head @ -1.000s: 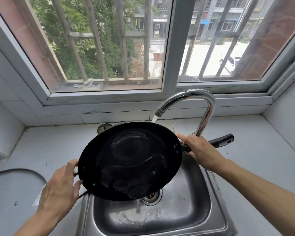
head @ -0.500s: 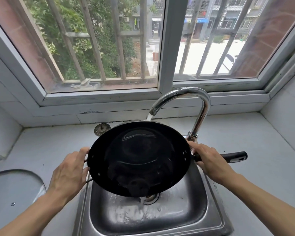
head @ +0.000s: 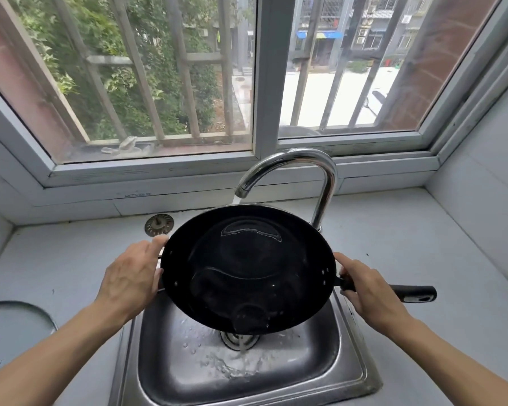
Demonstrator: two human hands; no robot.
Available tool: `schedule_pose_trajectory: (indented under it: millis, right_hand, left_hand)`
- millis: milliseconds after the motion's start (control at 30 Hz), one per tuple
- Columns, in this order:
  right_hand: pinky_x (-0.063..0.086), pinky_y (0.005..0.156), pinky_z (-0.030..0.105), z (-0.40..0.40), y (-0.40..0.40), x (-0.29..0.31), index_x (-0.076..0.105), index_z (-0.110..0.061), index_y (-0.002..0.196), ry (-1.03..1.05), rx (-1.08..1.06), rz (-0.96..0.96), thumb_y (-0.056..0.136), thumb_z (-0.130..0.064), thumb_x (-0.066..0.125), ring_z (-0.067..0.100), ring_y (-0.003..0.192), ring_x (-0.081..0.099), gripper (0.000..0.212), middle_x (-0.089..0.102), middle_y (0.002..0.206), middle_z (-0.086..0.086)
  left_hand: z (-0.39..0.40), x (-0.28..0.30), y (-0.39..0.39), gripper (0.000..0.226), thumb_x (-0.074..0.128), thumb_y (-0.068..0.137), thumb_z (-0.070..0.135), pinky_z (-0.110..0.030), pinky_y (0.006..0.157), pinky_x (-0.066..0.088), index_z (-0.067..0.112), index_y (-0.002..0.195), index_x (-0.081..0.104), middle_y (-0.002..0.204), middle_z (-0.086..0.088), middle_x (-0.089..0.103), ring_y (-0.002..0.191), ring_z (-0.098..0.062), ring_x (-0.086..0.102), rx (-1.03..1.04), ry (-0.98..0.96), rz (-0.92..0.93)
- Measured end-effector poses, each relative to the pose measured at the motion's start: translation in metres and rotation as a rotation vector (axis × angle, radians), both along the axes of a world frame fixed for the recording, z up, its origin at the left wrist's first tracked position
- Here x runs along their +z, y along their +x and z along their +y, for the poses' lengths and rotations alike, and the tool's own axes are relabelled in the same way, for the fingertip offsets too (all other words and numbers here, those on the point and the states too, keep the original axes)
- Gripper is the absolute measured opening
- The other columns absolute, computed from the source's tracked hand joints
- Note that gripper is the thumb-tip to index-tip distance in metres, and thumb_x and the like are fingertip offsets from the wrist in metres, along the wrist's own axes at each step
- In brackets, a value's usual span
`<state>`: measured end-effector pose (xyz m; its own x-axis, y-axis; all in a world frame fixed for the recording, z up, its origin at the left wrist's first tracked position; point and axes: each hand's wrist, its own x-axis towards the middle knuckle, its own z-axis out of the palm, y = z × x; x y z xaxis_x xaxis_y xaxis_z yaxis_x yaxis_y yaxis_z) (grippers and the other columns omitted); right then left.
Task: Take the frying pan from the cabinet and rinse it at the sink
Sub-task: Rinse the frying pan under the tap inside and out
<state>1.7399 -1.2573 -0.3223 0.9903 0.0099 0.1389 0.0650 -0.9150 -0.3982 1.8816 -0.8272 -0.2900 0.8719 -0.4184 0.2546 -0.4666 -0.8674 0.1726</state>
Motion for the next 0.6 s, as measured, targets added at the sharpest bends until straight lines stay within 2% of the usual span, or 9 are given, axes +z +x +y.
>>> schedule_pose_trajectory:
  millis: [200,367,600]
  right_hand:
    - [0.047,0.076,0.035,-0.002,-0.017,-0.008,0.026,-0.040,0.143,0.033,-0.050,0.006,0.070,0.003,0.075,0.019,0.078,0.052,0.098,0.053,0.098,-0.008]
    - [0.048,0.076,0.038,-0.003,-0.027,-0.016,0.025,-0.040,0.144,0.072,-0.097,0.013,0.072,0.002,0.075,0.021,0.079,0.053,0.097,0.053,0.099,-0.009]
    - [0.049,0.076,0.036,-0.004,-0.042,-0.017,0.019,-0.051,0.143,0.110,-0.150,0.018,0.075,0.000,0.076,0.016,0.083,0.054,0.102,0.052,0.099,-0.012]
  left_hand:
    - [-0.010,0.002,0.006,0.060,0.078,0.068,0.007,-0.039,0.047,0.044,0.018,0.118,0.046,0.080,-0.005,0.056,0.071,-0.032,0.054,-0.048,0.032,-0.020]
    - [-0.019,0.007,0.018,0.060,0.078,0.069,0.007,-0.036,0.045,0.042,0.018,0.118,0.046,0.076,-0.003,0.047,0.066,-0.029,0.049,-0.076,0.058,-0.015]
    - [-0.033,0.014,0.027,0.054,0.075,0.073,0.012,-0.036,0.047,0.043,0.018,0.119,0.047,0.076,-0.004,0.047,0.071,-0.031,0.051,-0.134,0.081,-0.045]
